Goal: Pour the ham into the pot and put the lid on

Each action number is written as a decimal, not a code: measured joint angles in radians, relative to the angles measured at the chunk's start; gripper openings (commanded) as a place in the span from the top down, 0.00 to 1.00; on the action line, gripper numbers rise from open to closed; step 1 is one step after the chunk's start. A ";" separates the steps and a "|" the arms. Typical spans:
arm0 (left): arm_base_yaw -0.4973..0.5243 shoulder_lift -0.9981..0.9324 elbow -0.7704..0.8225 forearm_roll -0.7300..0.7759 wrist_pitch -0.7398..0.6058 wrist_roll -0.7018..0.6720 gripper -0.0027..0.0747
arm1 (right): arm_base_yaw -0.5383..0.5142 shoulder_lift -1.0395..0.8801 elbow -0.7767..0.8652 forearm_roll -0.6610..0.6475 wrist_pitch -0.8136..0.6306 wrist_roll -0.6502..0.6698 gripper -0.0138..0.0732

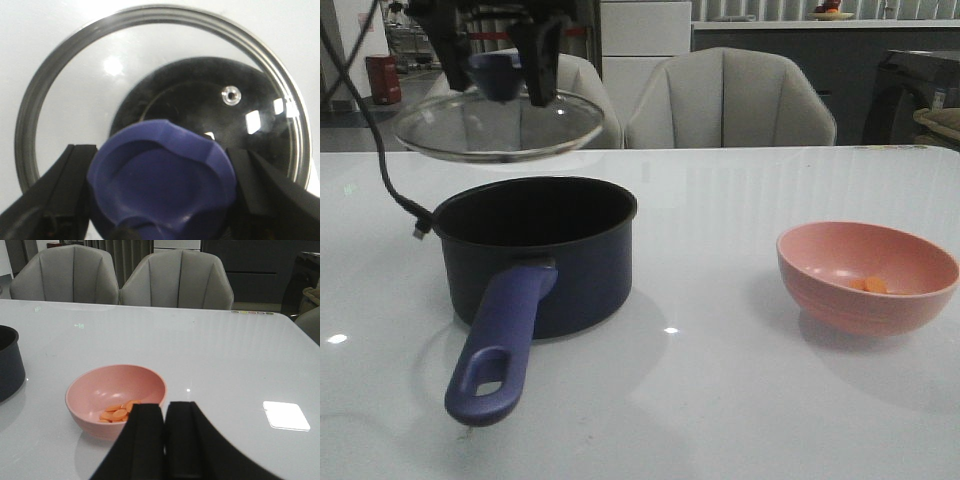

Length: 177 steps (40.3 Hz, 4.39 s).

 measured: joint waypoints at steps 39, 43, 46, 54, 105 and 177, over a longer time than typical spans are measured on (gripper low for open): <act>0.595 -0.417 0.921 -0.205 -0.440 0.155 0.73 | 0.000 0.000 0.000 0.000 0.000 0.000 0.67; 0.597 -0.394 0.926 -0.213 -0.477 0.170 0.73 | 0.000 0.000 0.000 0.000 0.000 0.000 0.67; 0.597 -0.362 0.926 -0.216 -0.495 0.174 0.73 | 0.000 0.000 0.000 0.000 0.000 0.000 0.67; 0.597 -0.260 0.926 -0.218 -0.519 0.196 0.73 | 0.000 0.000 0.000 0.000 0.000 0.000 0.67; 0.554 -0.380 0.925 -0.238 -0.498 0.231 0.18 | 0.000 0.000 0.000 0.000 0.000 0.000 0.67; 0.290 -1.851 1.658 -0.190 -1.020 0.231 0.78 | 0.000 0.000 -0.003 -0.006 -0.207 0.000 0.67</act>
